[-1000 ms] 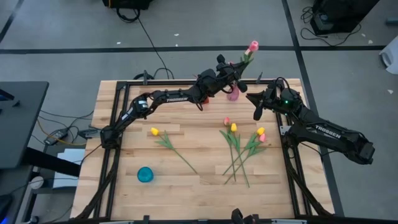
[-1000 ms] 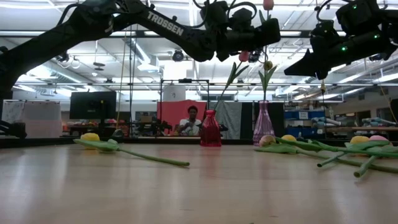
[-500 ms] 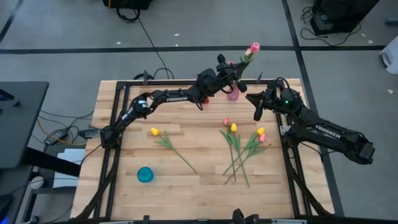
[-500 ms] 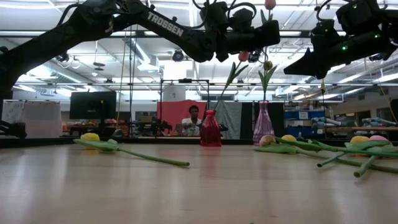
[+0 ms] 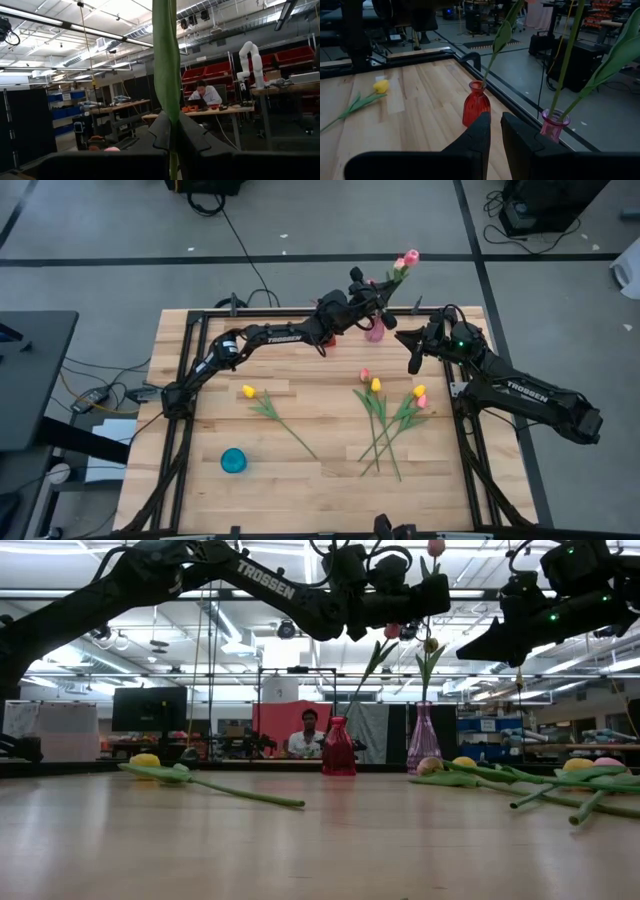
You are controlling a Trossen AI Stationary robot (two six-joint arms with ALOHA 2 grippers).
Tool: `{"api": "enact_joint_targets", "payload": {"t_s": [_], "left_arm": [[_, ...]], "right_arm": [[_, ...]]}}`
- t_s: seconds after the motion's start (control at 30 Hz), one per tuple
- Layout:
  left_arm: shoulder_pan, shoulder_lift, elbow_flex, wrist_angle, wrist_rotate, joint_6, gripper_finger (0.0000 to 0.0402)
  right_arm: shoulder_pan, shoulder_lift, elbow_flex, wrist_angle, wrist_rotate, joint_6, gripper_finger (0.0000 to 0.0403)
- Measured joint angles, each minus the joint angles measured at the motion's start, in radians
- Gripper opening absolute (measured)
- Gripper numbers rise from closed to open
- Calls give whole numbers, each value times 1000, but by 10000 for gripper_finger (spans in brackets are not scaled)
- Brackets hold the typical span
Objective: Sort flowers into vase by color
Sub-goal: Put the pink white tulip into the pink vase
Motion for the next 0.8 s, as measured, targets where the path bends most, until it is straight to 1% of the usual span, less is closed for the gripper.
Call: {"api": "enact_joint_targets", "payload": {"t_s": [0.2,0.4,0.6,0.7,0.8], "left_arm": [[9,0,0,-32,-1,-4,17],[15,0,0,-72,-2,-76,17],[13,0,0,-116,-2,-82,18],[8,0,0,-121,2,-77,27],[6,0,0,-117,2,-75,45]], "right_arm": [[0,0,0,0,-2,0,62],[0,0,0,0,-2,0,62],[0,0,0,0,-2,0,61],[0,0,0,0,-1,0,61],[0,0,0,0,-1,0,61]]}}
